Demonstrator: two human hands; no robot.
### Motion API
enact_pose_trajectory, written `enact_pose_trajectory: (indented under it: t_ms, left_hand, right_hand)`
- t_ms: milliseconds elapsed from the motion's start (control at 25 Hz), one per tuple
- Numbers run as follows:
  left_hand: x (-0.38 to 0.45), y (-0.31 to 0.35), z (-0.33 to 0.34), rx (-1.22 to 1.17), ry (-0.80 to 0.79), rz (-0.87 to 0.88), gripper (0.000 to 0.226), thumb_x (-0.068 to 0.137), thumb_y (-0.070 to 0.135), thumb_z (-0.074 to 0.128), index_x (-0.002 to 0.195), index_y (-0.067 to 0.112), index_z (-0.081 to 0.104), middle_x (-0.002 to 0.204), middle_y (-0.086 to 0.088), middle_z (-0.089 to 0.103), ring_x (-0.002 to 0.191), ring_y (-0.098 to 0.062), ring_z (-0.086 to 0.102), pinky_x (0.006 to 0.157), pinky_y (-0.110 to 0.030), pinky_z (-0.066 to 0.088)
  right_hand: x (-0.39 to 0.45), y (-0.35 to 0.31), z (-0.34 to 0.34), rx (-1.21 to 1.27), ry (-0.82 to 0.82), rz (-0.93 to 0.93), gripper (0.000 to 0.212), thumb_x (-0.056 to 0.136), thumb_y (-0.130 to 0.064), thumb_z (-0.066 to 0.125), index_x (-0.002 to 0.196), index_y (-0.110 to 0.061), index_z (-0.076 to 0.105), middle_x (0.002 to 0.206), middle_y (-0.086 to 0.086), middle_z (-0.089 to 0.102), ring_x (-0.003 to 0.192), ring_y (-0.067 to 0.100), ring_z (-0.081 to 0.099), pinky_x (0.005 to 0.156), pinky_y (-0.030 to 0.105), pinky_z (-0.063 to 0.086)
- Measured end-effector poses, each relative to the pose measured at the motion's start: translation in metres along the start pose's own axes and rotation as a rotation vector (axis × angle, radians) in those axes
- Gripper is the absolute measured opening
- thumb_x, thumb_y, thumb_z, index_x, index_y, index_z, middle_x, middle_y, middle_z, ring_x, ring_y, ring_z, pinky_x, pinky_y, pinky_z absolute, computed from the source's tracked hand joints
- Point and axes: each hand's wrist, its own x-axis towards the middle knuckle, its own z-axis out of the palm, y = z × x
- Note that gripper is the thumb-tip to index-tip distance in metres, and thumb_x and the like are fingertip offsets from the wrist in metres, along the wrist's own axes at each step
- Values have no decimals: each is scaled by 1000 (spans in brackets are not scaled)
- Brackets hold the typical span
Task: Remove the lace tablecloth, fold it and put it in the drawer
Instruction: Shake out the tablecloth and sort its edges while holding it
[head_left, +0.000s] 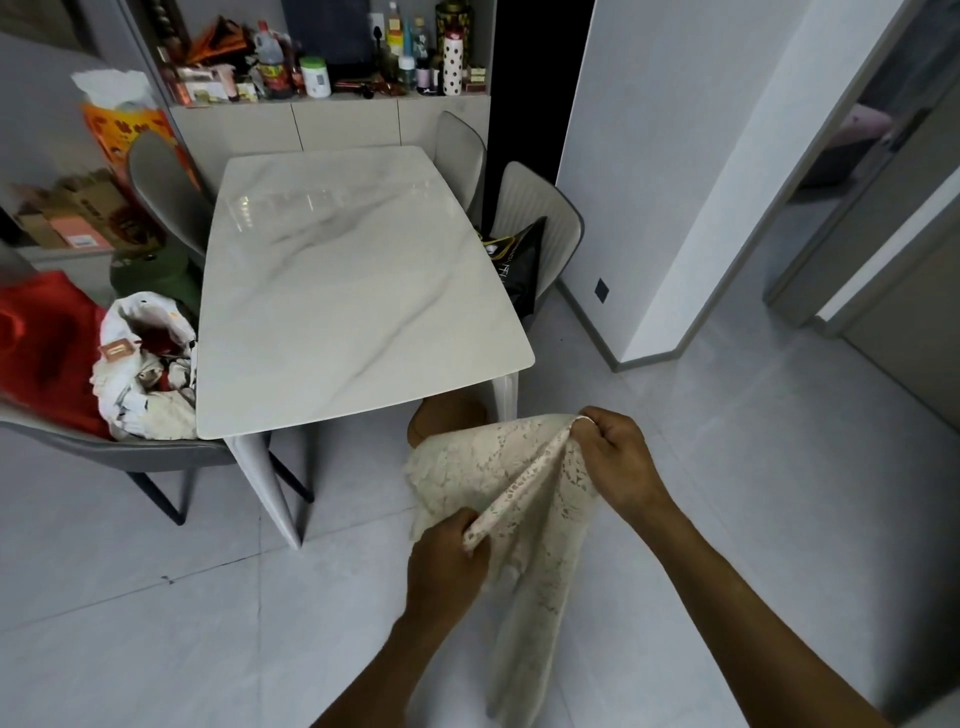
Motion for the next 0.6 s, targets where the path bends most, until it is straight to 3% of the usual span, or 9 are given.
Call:
enact_pose_trajectory:
  t_ms: [80,240,400,440,520,600]
  left_hand:
    - [0,-24,-19,-33,-42,-34,16,81,17,74,80,32,68,66,17,64,61,-2,61,56,-22,44]
    - [29,-39,-83,-203,21,20,35,77,1,78,76,36,72,71,11,73,67,-9,66,63,-26,53]
    - [72,12,-124,-472,-6,32,10,85,17,73,82,26,73,76,9,74,70,-9,66,62,-18,53]
    - [80,28,-128,-447,-57,85,3,86,23,70,83,24,71,74,9,71,66,-7,63,59,-19,50]
    - [91,60,-129,-318,-155,193,3,85,28,67,84,25,67,74,10,68,63,-8,59,60,-22,48]
    - [92,81,-119,-104,-243,324,3,84,27,67,85,25,67,77,8,70,69,-10,63,64,-24,49]
  right_hand:
    - [2,8,-13,17,-52,0,38,97,-17,44,60,-25,50,50,-16,50,47,-4,48,43,8,35]
    - [6,38,-46,0,-134,54,28,96,-17,48,68,-16,56,58,-10,54,55,6,52,51,19,39]
    - [4,67,-62,-178,-292,192,30,93,-20,58,63,-20,55,59,-8,53,61,15,50,58,29,36]
    - [2,71,-60,-307,-381,175,28,92,-21,60,65,-24,54,63,-8,55,65,16,53,60,29,37]
    - [-8,62,-41,-489,-517,56,8,86,-28,67,88,-30,60,90,-11,64,88,12,61,72,25,47]
    - [-15,35,-7,-356,-512,-106,36,79,-46,73,111,-39,57,106,-23,64,99,-3,60,81,10,48]
